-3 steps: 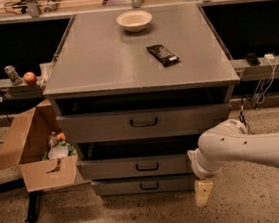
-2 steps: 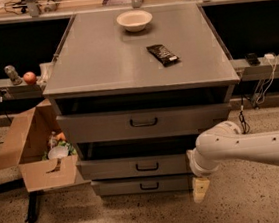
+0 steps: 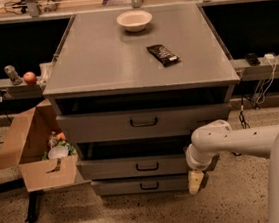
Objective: Open middle drawer
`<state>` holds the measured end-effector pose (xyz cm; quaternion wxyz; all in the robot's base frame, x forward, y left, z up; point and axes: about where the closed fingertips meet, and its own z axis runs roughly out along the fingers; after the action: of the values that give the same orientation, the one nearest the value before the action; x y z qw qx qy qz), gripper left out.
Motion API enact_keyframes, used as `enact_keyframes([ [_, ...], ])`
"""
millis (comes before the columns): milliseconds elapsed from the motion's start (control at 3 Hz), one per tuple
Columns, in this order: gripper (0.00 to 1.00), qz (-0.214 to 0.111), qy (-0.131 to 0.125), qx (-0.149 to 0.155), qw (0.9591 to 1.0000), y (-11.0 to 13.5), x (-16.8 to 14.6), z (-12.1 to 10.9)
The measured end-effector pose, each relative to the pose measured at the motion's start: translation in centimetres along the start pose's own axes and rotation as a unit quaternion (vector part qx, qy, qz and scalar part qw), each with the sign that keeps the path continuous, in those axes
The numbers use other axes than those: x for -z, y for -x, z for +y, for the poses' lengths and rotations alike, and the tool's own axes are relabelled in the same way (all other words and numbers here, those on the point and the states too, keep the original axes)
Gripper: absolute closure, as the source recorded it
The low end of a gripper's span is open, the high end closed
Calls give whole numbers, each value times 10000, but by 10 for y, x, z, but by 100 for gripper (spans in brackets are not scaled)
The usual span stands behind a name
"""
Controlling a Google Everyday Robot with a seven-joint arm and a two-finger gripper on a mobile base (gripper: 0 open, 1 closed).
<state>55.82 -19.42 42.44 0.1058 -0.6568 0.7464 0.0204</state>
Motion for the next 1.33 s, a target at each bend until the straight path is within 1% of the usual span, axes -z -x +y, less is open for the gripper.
enact_keyframes([
  [333, 0, -84, 121, 80, 9999, 5, -18, -14],
  [667, 18, -171, 350, 153, 9991, 10, -36, -19],
  [1000, 49, -178, 355, 154, 9991, 11, -31, -18],
  [1333, 72, -178, 355, 154, 9991, 11, -29, -19],
])
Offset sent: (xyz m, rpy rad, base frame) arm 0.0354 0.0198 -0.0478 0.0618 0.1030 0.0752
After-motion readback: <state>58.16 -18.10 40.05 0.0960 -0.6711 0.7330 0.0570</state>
